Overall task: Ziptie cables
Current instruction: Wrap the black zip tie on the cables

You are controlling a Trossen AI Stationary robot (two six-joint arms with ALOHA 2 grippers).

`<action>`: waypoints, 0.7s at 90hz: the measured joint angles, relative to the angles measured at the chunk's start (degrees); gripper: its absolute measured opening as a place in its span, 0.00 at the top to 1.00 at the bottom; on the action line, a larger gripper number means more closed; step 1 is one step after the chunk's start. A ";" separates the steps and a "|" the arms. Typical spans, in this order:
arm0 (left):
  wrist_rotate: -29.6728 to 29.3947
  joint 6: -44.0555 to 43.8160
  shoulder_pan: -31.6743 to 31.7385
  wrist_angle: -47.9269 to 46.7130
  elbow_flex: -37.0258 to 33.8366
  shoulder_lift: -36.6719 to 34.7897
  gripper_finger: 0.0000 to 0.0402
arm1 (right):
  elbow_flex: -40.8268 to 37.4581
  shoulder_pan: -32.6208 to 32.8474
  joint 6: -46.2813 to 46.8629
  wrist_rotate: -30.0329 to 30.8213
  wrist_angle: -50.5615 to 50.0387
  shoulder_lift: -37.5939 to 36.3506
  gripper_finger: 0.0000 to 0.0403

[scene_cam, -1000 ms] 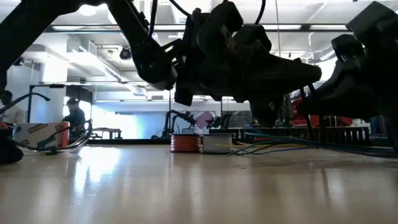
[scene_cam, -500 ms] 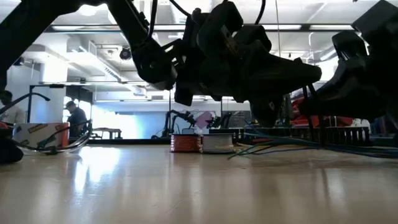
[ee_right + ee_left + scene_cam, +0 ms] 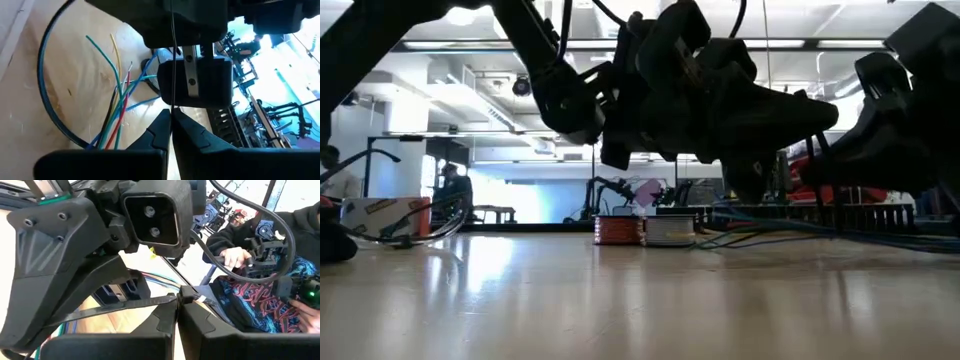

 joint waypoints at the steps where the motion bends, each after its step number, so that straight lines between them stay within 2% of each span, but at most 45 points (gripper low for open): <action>1: 0.00 0.00 0.00 0.01 0.00 0.00 1.00 | 0.03 0.00 0.02 0.01 -0.01 -0.01 1.00; 20: -0.02 0.00 0.00 0.01 0.00 0.00 1.00 | 0.16 0.00 0.44 0.00 -0.08 -0.01 1.00; 63: -0.04 -0.24 0.00 -0.01 0.00 0.00 1.00 | 0.93 0.00 -6.75 0.02 0.13 -0.01 1.00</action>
